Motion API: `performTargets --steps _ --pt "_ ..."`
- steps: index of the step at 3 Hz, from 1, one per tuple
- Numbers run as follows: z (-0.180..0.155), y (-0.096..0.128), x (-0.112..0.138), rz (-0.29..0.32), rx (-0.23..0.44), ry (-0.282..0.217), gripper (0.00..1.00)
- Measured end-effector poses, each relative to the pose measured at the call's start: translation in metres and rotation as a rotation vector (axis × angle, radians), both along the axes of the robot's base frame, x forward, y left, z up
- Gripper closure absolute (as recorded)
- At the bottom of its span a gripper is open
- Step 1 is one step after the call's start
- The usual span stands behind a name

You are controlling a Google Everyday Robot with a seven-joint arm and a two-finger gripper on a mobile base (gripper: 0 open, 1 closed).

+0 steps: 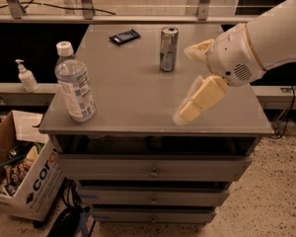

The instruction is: Knock blue plastic bottle over

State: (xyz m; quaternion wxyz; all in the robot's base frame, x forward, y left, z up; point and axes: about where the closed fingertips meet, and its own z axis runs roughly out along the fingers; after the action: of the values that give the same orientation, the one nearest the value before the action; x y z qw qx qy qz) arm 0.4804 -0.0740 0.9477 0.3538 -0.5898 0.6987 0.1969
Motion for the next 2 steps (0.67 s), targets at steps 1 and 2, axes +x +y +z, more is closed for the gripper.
performTargets --steps 1,2 --pt "0.0000 0.0001 0.0000 0.000 0.000 0.000 0.00" --pt "-0.0081 0.0049 0.0029 -0.029 0.041 -0.003 0.00"
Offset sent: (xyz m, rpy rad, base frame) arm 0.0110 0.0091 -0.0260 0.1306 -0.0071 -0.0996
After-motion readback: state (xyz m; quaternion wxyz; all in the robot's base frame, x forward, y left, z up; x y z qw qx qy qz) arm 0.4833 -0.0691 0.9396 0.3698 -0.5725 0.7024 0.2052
